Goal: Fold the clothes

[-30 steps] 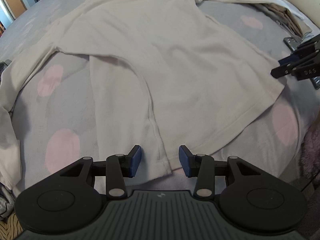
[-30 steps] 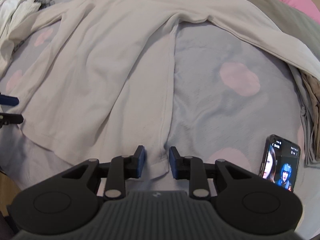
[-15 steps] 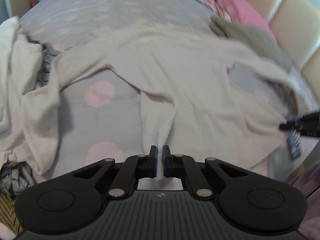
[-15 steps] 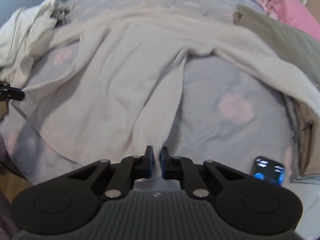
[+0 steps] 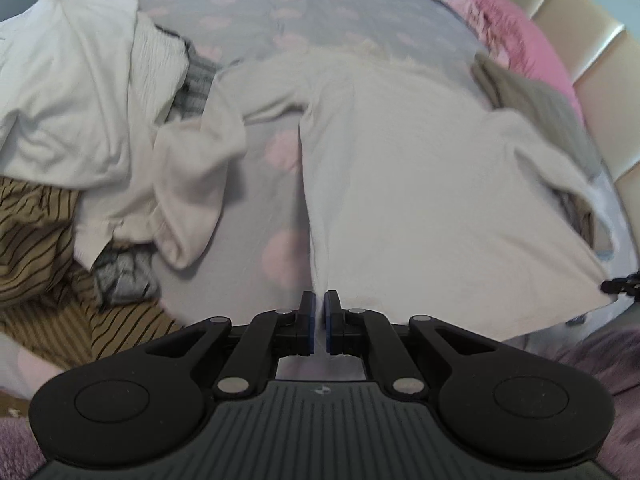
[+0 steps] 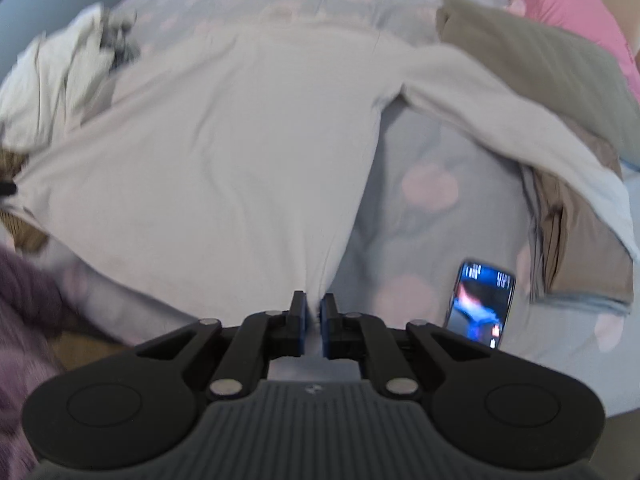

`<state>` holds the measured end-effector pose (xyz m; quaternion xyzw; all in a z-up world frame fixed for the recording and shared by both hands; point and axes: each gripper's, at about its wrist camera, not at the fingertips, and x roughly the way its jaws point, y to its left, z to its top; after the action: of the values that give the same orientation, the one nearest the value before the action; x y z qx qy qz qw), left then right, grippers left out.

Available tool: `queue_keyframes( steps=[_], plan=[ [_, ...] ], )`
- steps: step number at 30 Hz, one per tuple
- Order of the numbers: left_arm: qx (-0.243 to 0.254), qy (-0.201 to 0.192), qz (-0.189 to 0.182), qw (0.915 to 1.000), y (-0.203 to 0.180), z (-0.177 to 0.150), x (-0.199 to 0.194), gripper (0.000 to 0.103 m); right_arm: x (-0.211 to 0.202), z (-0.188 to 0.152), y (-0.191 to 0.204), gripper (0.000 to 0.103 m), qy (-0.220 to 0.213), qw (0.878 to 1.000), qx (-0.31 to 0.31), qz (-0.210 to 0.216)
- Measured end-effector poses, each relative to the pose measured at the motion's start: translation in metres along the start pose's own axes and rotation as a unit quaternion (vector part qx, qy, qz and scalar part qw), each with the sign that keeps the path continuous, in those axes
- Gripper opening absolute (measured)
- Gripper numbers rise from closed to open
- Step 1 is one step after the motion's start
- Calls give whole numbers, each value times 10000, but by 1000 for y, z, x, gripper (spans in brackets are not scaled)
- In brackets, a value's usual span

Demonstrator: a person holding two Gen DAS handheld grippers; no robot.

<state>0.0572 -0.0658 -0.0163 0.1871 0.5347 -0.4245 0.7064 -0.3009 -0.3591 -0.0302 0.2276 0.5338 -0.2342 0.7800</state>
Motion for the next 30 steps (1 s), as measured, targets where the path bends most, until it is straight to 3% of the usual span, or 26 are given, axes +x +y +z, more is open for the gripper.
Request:
queue_keyframes(
  steps=[7,18,22,26,27,28,30],
  plan=[
    [501,1130,454,9913,-3,-31,57,3,57,-27,9,8,730,9959,-386,-363],
    [988,1993,1178,9678,2,-45,120,3,122,-50,13,7,1565,9774,-1062,-943],
    [1161,2095,1301,9621,-2,-48,140,3,143,-49,9,8,1751,9752,-992,-926],
    [1061,1910,1006,9706,-2,-46,124,4,140,-47,8,13,1723,9764,-918,-918],
    [1017,1867,943,9726,-3,-45,117,10,136,-46,8,16,1679,9776,-880,-916],
    [1028,1825,950,9732,-4,-45,111,12,130,-45,8,25,1607,9790,-847,-923],
    [1234,1693,1119,9714,-10,-47,99,16,118,-42,7,26,1459,9815,-791,-953]
  ],
)
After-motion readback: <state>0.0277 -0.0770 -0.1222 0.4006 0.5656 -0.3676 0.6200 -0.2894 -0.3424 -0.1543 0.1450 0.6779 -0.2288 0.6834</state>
